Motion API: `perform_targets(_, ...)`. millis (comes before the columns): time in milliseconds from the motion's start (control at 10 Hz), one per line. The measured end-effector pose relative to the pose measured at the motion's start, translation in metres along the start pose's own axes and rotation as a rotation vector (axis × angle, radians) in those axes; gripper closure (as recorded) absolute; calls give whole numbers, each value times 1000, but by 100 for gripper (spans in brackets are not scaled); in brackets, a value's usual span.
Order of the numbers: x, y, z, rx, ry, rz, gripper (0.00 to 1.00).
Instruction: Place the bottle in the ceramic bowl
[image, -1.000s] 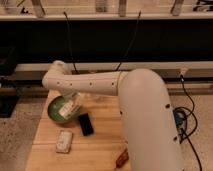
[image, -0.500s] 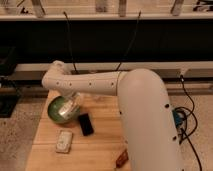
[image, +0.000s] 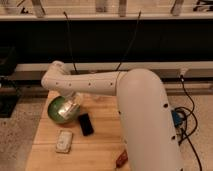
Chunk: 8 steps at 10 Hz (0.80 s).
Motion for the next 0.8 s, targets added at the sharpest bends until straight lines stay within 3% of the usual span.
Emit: perform_targets(800,-1,-3,2,14,5,-38,89)
